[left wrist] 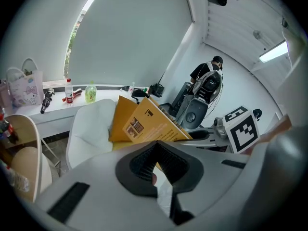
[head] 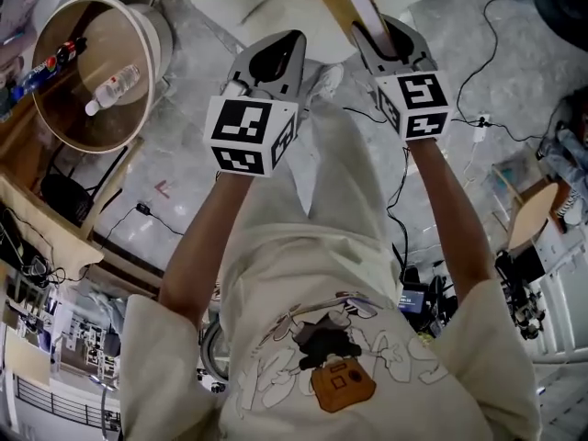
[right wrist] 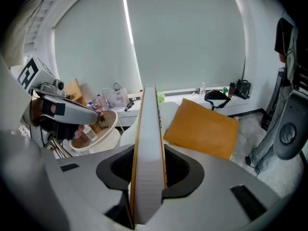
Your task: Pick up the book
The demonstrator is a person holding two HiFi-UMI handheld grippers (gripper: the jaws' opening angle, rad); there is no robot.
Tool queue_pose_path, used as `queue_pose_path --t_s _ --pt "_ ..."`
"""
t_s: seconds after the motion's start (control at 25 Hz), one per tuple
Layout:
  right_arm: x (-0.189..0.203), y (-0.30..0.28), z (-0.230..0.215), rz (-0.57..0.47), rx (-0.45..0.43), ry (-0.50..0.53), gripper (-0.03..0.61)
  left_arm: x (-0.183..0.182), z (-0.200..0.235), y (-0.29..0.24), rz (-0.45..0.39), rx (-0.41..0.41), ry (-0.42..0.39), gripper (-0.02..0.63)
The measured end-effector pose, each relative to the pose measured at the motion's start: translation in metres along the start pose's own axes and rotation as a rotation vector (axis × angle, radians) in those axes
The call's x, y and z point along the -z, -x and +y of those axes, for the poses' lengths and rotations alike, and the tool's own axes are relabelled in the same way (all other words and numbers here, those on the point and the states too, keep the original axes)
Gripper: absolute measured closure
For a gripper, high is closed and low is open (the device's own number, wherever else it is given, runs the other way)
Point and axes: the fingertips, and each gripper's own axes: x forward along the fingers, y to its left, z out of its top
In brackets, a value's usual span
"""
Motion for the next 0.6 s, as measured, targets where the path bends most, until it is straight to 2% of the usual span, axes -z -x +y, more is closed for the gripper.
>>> queue_pose_path --t_s 0.24,0.4,0.6 --pt "-0.023 0.046 0.002 -0.049 0.001 -0.070 0.422 -0.021 -0.026 0.022 -0.013 0.010 -0.019 0.607" --pt "-0.038 0.082 0.001 -0.090 -0.025 -0.155 0.422 -0.036 -0.051 0.033 -0.023 0.018 -0.033 0.607" --pt "-0.067 0.126 -0.005 -0.167 -0.049 -0.204 0.422 -0.066 -0.080 0.046 -0.066 0.028 -0.063 0.607"
